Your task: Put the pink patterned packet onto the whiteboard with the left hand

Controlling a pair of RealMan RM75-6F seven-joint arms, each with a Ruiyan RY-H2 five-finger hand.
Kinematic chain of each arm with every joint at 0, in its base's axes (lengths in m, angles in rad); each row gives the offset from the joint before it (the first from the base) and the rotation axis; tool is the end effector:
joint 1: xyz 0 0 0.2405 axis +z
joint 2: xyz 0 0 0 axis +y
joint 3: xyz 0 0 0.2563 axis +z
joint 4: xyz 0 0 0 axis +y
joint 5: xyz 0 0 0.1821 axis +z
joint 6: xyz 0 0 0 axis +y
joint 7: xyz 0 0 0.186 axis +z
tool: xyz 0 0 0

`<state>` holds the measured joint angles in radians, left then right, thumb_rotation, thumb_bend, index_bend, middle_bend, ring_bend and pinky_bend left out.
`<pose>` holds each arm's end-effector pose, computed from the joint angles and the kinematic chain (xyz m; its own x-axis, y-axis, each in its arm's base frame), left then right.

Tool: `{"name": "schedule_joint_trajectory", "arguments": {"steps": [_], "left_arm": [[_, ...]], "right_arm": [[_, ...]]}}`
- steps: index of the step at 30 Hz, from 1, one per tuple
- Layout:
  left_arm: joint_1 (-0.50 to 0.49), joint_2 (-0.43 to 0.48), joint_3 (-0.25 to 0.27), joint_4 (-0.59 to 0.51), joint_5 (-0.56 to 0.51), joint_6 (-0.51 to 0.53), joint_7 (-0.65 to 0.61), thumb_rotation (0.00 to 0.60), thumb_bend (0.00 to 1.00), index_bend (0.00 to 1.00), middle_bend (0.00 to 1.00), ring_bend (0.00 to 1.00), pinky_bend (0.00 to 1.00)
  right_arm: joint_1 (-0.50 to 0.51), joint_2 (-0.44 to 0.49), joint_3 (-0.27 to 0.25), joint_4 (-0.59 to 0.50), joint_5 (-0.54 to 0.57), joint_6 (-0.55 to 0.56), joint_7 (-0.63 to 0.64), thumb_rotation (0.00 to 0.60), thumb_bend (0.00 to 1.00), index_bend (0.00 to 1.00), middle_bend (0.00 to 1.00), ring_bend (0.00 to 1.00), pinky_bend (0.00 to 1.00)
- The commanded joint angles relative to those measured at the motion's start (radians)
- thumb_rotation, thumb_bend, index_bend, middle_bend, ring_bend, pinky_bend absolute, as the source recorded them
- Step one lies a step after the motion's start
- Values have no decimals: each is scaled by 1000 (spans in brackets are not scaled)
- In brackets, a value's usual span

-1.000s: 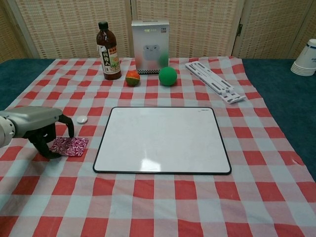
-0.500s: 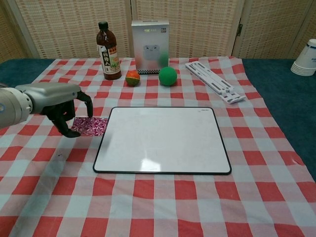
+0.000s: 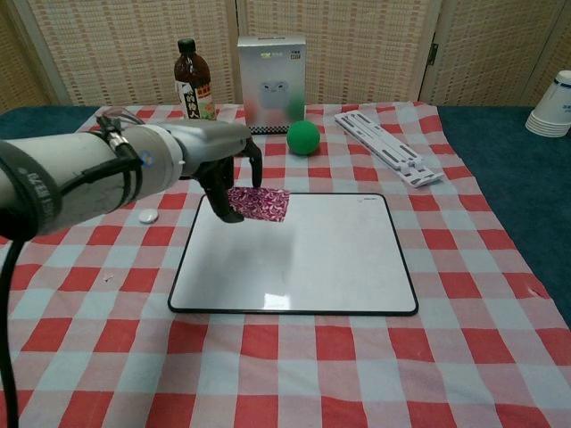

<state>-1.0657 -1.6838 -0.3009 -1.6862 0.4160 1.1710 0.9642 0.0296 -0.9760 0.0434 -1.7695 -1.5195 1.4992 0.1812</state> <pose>-0.0429 0.3801 -0.0393 0.5549 0.3281 0.7645 0.8285 -0.3007 -0.4724 -0.2860 -0.2021 0.2143 0.2107 -0.0146 0.9774 -0.9773 0.0183 0.2109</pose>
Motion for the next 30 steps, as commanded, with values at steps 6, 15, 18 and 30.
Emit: {"name": "schedule_joint_trajectory", "arguments": {"steps": [6,15,18,30], "left_arm": [[-113,-151,-56,144,-155,12,76,600,274,364,911,921,864],[-135,-202,-51,239,-122,6,59,600,270,347,904,920,864],[-127,-207,-42,265,-128,-6,55,600,267,336,900,918,864],[-76,-160,-15,244,-110,-19,29,600,256,282,887,911,856]], "right_arm": [[3,3,1,5,6,-10,9,600,0,90,83,0,73],[3,7,4,11,7,-9,28,600,0,90,83,0,73],[3,6,4,12,6,-9,28,600,0,90,83,0,73],[8,3,4,8,9,-20,16,600,0,90,83,0,73]]}}
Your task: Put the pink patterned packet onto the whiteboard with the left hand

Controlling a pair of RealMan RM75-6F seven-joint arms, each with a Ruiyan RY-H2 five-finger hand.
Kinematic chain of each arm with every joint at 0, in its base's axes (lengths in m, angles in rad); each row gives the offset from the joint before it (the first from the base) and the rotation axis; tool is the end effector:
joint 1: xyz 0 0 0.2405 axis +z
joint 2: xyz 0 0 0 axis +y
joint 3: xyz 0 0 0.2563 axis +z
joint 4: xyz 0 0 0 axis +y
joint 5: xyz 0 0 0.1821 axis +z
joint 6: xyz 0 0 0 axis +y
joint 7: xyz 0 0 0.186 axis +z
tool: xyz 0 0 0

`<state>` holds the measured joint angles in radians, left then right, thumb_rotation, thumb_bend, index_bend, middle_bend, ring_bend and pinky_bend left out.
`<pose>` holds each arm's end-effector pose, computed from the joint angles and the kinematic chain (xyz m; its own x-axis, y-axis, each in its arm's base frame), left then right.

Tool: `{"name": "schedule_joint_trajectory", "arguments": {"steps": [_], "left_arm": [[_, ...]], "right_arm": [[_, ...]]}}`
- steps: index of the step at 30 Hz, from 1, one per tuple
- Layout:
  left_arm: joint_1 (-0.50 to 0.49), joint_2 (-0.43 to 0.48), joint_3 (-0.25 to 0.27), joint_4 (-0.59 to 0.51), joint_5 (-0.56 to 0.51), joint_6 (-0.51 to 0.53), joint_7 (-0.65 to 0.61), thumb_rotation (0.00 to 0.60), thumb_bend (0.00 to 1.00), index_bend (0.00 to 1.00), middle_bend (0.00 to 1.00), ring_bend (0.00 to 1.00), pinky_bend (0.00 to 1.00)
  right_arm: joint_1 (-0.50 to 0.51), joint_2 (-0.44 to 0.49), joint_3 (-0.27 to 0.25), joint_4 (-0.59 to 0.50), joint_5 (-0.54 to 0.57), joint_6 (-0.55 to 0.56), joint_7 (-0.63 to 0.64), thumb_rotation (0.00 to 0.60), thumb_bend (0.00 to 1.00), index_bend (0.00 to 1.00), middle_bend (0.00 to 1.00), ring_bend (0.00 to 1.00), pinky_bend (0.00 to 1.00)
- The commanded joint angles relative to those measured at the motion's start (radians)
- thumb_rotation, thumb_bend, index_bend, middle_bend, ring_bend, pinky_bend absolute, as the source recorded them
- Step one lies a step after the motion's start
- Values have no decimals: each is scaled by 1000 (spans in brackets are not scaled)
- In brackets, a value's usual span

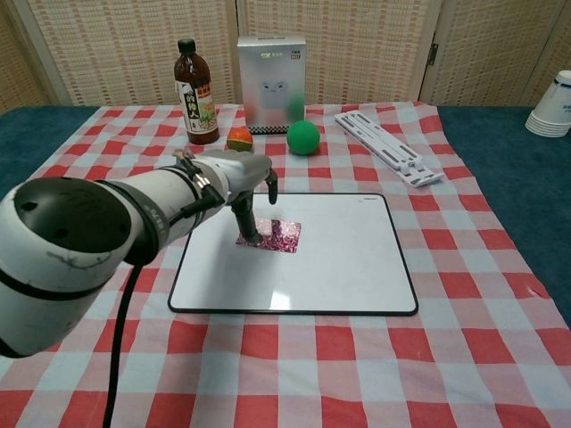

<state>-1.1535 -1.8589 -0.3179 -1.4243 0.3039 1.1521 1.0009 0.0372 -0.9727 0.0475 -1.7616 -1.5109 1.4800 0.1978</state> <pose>-0.0428 0.3942 -0.0840 0.5775 0.3629 0.7313 0.8161 -0.2325 -0.5291 -0.2883 -0.2049 0.2140 0.2044 -0.0256 0.9786 -0.9785 0.0221 0.2049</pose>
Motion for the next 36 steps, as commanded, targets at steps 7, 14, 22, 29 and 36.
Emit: {"name": "schedule_joint_trajectory", "arguments": {"steps": [7,14,22,29,36], "left_arm": [[47,89,15,-77,28,33,-17,600,257,296,889,909,857],[131,198,86,-88,87,9,-73,600,257,323,899,912,861],[195,223,149,-21,139,-44,-141,600,273,367,902,913,862],[217,216,148,40,191,-69,-191,600,305,380,912,920,863],[231,204,151,86,171,-111,-201,600,321,395,914,921,864]], "right_arm": [[2,-1,-1,-3,1,-6,-9,600,0,90,83,0,73],[5,0,-4,-7,-5,-11,-16,600,0,90,83,0,73],[4,-2,-8,-12,-10,-10,-27,600,0,90,83,0,73],[6,-6,-9,-16,-10,-12,-43,600,0,90,83,0,73],[9,-6,-7,-14,-2,-18,-42,600,0,90,83,0,73]]}}
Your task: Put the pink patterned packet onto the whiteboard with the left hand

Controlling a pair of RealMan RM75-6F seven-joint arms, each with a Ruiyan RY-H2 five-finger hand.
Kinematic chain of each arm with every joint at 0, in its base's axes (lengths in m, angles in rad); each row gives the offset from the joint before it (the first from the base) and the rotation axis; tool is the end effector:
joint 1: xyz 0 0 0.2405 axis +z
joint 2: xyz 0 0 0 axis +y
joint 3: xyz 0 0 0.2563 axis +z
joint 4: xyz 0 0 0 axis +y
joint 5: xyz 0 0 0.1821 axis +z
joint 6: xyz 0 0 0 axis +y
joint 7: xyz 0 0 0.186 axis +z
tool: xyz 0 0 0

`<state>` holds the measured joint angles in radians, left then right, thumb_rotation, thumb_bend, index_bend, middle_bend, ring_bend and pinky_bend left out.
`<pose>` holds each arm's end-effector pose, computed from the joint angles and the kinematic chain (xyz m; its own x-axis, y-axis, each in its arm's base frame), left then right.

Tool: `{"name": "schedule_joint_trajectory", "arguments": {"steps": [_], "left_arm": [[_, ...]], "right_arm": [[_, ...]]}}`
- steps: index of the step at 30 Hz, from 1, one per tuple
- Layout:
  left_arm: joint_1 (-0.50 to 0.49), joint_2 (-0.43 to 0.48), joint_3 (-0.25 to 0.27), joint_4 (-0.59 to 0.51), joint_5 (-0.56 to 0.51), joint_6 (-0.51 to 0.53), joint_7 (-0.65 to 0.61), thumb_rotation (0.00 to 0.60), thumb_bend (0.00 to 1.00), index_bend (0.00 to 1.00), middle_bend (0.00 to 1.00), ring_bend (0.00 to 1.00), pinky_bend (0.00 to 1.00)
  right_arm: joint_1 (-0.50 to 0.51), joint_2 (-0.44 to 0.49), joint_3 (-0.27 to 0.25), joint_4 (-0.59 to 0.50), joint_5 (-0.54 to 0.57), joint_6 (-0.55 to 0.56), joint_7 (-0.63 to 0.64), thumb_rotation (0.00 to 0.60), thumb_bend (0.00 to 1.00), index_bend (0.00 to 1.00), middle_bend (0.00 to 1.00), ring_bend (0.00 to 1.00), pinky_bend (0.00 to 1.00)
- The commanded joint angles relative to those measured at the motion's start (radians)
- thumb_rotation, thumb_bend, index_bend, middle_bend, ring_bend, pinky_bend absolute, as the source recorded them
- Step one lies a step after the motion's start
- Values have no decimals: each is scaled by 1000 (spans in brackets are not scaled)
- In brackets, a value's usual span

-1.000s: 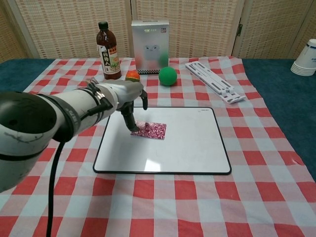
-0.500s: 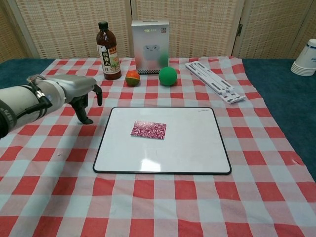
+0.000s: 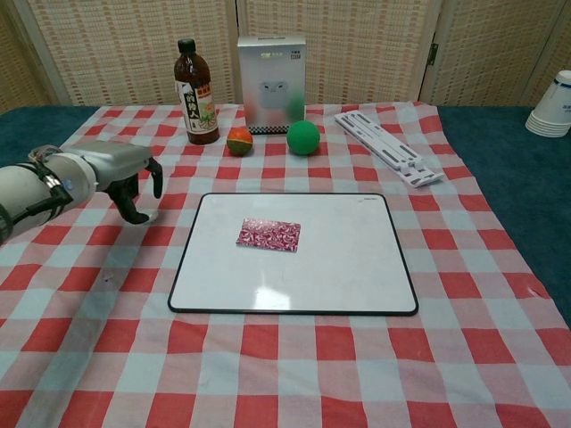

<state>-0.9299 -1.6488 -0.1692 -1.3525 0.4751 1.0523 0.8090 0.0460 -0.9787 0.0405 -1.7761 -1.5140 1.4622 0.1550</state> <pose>-0.1712 0.4179 -0.0152 0.6139 0.3325 0.7159 0.7759 -0.0871 -0.6249 -0.2853 -0.2059 0.2065 0.2265 -0.0501 0.9727 -0.9737 0.0138 0.2274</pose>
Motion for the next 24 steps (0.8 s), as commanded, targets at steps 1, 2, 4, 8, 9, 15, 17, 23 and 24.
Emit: {"name": "schedule_joint_trajectory", "arguments": {"steps": [1,2,4,8,9,15,17,23,24], "left_arm": [[10,-9,2,20,2,-14,-14,600,322,394,914,921,863],[13,-12,2,26,6,-19,-21,600,322,394,914,921,863],[16,-15,1,36,16,-22,-27,600,322,394,914,920,863],[19,-18,-5,46,28,-27,-36,600,322,397,915,920,863],[19,-18,-6,47,29,-30,-36,600,322,399,914,921,863],[21,-21,-11,58,31,-40,-36,600,322,403,914,922,863],[22,-25,-14,67,28,-45,-38,600,322,406,916,922,863],[25,-33,-14,96,20,-63,-36,600,322,416,920,924,864],[25,-34,-13,99,21,-65,-35,600,322,418,921,924,865]], "right_arm": [[0,0,0,0,1,-1,0,600,0,89,83,0,73],[1,0,0,0,3,-2,-1,600,0,89,83,0,73],[2,0,1,0,3,-4,-2,600,0,89,83,0,73],[2,-2,0,-1,4,-3,-6,600,0,89,83,0,73],[1,-2,1,-2,5,-3,-7,600,0,89,83,0,73],[3,-4,1,-2,8,-6,-13,600,0,89,83,0,73],[4,-4,1,-2,8,-9,-13,600,0,89,83,0,73],[7,0,1,-2,13,-16,-8,600,0,89,83,0,73],[7,0,1,-2,14,-16,-9,600,0,89,83,0,73]]}}
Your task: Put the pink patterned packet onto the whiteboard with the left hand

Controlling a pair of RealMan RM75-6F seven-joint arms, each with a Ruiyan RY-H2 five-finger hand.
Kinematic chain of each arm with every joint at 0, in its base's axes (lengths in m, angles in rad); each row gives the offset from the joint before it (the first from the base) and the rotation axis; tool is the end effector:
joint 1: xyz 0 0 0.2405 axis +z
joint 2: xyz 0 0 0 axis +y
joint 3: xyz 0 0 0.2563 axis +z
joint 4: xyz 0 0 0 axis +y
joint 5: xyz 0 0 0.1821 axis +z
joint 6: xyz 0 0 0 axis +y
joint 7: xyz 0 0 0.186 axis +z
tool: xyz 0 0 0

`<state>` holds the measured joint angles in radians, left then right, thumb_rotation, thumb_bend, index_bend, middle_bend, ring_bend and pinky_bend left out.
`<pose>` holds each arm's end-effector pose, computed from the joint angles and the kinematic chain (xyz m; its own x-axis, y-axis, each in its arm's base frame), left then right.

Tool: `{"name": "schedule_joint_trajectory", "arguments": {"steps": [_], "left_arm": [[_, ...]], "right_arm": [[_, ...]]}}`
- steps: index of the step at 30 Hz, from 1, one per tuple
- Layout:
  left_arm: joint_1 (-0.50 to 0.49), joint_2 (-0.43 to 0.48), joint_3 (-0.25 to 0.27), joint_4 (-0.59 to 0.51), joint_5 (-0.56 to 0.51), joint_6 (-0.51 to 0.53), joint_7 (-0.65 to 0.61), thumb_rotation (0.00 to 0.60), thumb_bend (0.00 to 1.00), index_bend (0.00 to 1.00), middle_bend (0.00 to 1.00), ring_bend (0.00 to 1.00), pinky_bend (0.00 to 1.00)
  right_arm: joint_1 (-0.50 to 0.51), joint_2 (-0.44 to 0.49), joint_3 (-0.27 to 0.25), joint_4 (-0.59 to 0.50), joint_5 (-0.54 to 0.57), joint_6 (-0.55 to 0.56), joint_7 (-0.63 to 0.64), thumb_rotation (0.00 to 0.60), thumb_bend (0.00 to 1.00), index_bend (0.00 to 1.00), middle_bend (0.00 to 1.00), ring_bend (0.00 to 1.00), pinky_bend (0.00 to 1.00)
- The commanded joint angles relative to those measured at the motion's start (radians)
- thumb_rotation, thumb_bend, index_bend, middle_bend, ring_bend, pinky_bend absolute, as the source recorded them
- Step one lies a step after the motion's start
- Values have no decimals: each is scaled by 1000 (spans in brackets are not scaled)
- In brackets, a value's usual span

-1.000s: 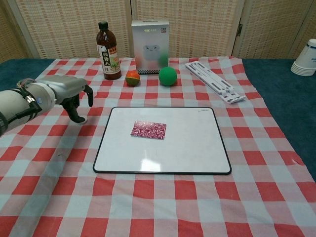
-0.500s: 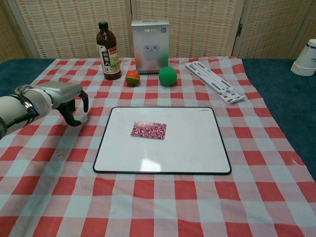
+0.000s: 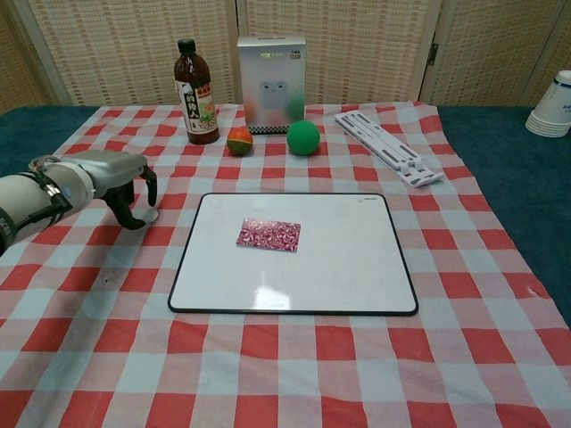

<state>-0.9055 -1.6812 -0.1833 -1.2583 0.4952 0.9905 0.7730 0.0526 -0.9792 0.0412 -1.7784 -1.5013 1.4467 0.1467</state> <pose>-0.1865 0.4228 -0.0214 0.5940 0.3492 0.7247 0.7866 -0.0636 -0.6141 -0.2866 -0.2077 0.2045 0.2304 -0.0616 0.9712 -0.9725 0.0214 0.2320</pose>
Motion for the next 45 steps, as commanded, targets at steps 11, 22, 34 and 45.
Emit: {"name": "schedule_joint_trajectory", "arguments": {"steps": [11,22,34,45], "left_arm": [[4,-13,-7,23,12,-11,-6,600,333,447,937,936,872],[4,-16,-16,30,12,-11,1,600,341,470,952,947,882],[0,12,-36,-21,20,12,10,600,350,490,958,954,889],[-92,-9,-98,-188,-1,85,103,600,351,494,959,954,889]], "right_arm": [[4,-2,1,0,8,-8,-5,600,0,87,83,0,73],[4,1,1,3,8,-10,2,600,0,87,83,0,73],[5,4,1,3,9,-11,8,600,0,86,83,0,73],[-5,12,-7,-3,-9,6,30,600,0,78,83,0,73]]}}
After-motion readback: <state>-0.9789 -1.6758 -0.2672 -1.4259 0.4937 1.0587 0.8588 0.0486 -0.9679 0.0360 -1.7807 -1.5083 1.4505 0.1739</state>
